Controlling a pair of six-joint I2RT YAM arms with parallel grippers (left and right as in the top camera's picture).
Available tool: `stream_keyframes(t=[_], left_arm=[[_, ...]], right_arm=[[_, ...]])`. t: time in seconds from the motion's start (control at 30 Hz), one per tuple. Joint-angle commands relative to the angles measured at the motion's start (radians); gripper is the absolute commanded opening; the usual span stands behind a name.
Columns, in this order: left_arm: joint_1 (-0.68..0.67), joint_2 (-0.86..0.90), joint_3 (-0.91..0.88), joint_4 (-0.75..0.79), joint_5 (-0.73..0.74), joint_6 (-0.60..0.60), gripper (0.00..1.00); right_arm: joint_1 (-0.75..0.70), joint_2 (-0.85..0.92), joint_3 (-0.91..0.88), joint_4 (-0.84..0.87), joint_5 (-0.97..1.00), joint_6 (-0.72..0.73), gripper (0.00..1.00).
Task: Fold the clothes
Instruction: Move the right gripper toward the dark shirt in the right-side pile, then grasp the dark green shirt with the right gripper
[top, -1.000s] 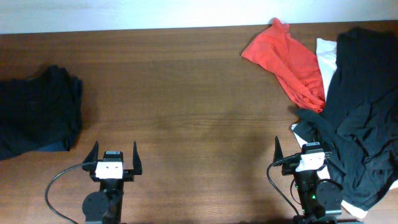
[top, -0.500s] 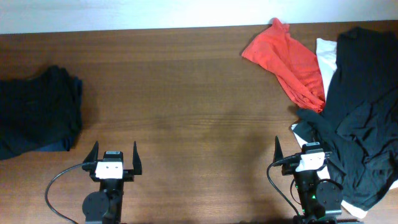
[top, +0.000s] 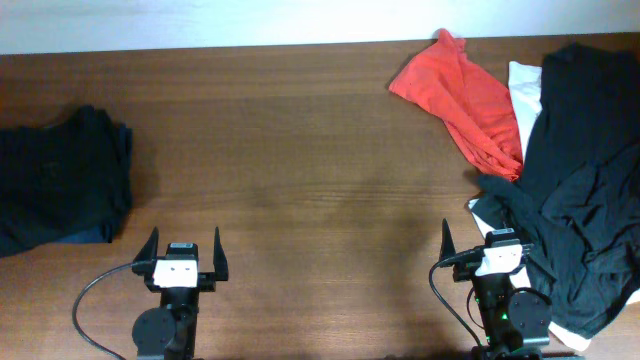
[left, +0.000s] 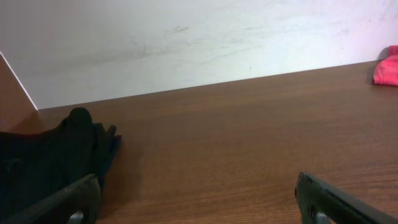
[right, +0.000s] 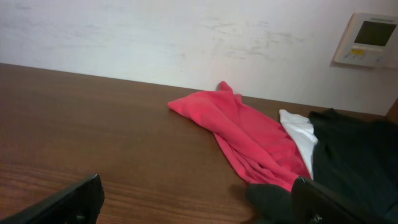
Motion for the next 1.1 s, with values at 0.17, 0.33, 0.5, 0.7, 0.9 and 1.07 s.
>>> stream_keyframes(t=[0.17,0.33,0.5,0.7,0.9,1.07], left_arm=[[-0.004,-0.008,-0.005,0.015,0.046,-0.104,0.99],[-0.004,0.024,0.060,-0.054,0.058,-0.128,0.99],[-0.004,0.187,0.233,-0.180,0.065,-0.128,0.99],[-0.004,0.496,0.492,-0.307,0.065,-0.127,0.99],[-0.004,0.778,0.733,-0.467,0.128,-0.127,0.99],[-0.004,0.917,0.782,-0.499,0.155,-0.127,0.99]], right_arm=[[-0.008,-0.006,0.002,-0.005,-0.013,0.151,0.99],[-0.008,0.039,0.093,-0.054,-0.013,0.159,0.99],[-0.008,0.242,0.285,-0.156,0.024,0.158,0.99],[-0.008,0.618,0.623,-0.399,0.048,0.147,0.99],[-0.008,1.059,1.023,-0.800,0.145,0.144,0.99],[-0.009,1.311,1.152,-0.837,0.256,0.162,0.99]])
